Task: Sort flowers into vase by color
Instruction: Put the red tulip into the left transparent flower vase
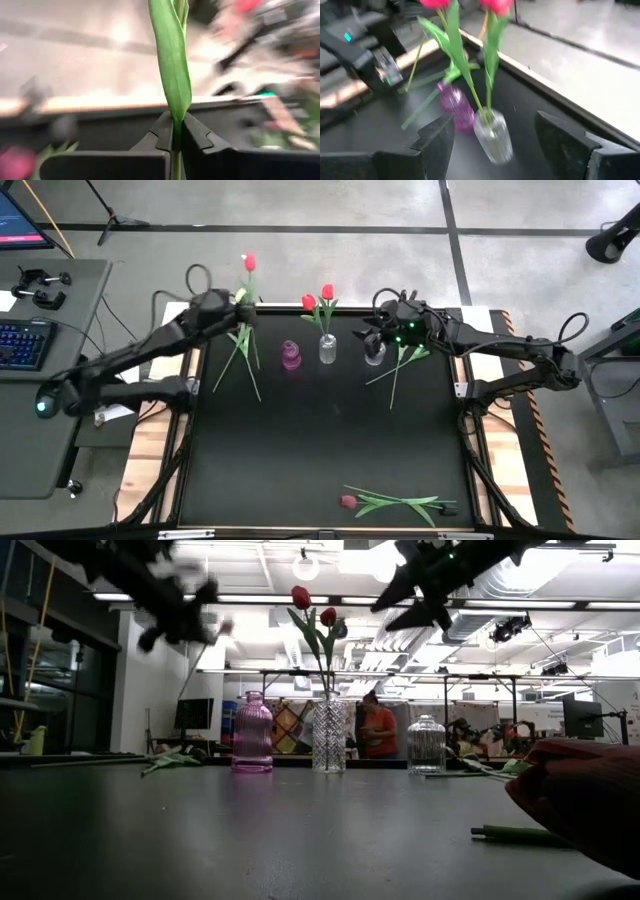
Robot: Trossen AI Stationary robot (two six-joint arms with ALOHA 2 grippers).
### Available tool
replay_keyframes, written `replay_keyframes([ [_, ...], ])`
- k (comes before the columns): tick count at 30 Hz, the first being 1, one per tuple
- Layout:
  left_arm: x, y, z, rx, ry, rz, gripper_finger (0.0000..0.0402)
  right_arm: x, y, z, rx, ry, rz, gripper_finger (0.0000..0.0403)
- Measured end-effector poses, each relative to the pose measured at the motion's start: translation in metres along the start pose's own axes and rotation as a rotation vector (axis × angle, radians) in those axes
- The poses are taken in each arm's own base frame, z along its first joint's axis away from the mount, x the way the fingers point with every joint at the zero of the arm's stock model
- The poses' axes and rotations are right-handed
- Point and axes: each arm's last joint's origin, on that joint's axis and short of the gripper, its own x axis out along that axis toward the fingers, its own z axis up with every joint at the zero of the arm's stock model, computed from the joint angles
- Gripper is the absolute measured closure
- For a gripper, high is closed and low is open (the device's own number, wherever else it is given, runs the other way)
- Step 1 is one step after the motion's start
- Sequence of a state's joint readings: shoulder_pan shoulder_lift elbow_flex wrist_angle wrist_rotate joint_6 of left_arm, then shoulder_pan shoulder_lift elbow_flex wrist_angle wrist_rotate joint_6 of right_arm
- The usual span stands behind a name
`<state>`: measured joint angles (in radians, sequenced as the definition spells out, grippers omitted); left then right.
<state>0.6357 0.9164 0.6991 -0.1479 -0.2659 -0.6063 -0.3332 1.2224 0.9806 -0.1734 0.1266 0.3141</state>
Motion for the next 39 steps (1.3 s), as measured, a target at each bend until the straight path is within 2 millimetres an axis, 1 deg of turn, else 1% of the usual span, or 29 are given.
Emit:
replay_keyframes([
  [4, -0.040, -0.035, 0.012, -0.013, -0.210, -0.280, 0.0401, -0.001, 0.004, 0.011, 0.007, -0.106, 0.049, 0.0142],
  [7, -0.064, -0.063, 0.017, 0.016, -0.375, -0.465, 0.0401, -0.002, 0.006, 0.016, -0.009, -0.163, 0.070, 0.0142],
  [9, -0.071, -0.080, 0.015, 0.061, -0.456, -0.541, 0.0401, -0.002, 0.005, 0.019, -0.025, -0.191, 0.073, 0.0142],
  [12, -0.073, -0.107, 0.010, 0.179, -0.517, -0.583, 0.0401, -0.002, 0.003, 0.023, -0.028, -0.226, 0.071, 0.0142],
  [16, -0.056, -0.145, 0.000, 0.387, -0.516, -0.580, 0.0401, -0.004, 0.002, 0.030, 0.018, -0.297, 0.083, 0.0142],
  [19, -0.037, -0.172, -0.005, 0.478, -0.514, -0.588, 0.0401, -0.009, 0.001, 0.039, 0.064, -0.371, 0.113, 0.0142],
  [21, -0.024, -0.186, -0.009, 0.512, -0.526, -0.594, 0.0401, -0.016, 0.001, 0.045, 0.084, -0.427, 0.133, 0.0142],
  [24, -0.004, -0.202, -0.023, 0.561, -0.516, -0.581, 0.0401, -0.032, 0.002, 0.053, 0.086, -0.502, 0.153, 0.0142],
  [29, 0.023, -0.211, -0.047, 0.517, -0.571, -0.569, 0.0401, -0.061, 0.001, 0.063, 0.083, -0.594, 0.170, 0.0142],
  [32, 0.039, -0.210, -0.058, 0.537, -0.613, -0.483, 0.0401, -0.075, 0.001, 0.066, 0.073, -0.633, 0.176, 0.0142],
  [35, 0.055, -0.206, -0.068, 0.583, -0.602, -0.365, 0.0401, -0.084, 0.001, 0.068, 0.075, -0.656, 0.183, 0.0142],
  [39, 0.071, -0.199, -0.075, 0.589, -0.574, -0.318, 0.0401, -0.089, 0.000, 0.068, 0.075, -0.662, 0.185, 0.0142],
])
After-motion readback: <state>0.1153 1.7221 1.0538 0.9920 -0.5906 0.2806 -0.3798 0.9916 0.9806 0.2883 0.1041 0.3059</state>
